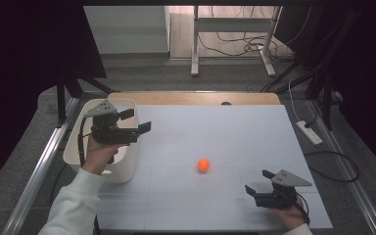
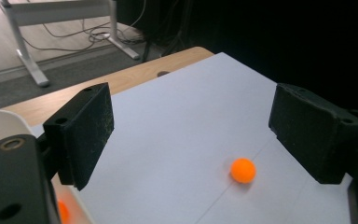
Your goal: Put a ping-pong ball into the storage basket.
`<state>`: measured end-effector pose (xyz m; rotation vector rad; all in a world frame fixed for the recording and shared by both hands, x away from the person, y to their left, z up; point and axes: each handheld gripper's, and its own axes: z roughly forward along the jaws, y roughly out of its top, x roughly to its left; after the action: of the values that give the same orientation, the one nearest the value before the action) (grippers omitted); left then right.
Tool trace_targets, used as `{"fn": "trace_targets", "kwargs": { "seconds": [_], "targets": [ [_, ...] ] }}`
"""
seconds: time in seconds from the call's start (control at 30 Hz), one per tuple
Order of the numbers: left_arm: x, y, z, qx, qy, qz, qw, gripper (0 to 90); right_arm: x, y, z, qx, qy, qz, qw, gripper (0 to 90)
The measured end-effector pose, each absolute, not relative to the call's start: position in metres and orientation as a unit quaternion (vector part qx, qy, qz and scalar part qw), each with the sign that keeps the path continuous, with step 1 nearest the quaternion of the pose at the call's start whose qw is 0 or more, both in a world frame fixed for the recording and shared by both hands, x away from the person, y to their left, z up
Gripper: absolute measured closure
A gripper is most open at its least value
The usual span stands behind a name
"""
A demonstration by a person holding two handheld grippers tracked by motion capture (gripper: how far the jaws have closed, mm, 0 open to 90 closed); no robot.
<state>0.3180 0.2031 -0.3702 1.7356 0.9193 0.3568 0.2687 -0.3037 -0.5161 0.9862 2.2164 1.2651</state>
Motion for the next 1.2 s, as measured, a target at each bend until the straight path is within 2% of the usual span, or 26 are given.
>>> {"fn": "trace_targets", "kwargs": {
  "seconds": [1.2],
  "targets": [
    [0.306,0.145,-0.394,0.773,0.343,0.103,0.523,14.0,0.268,-0.304,-0.518,0.347,0.8,0.443,0.209,11.8]
  ]
}}
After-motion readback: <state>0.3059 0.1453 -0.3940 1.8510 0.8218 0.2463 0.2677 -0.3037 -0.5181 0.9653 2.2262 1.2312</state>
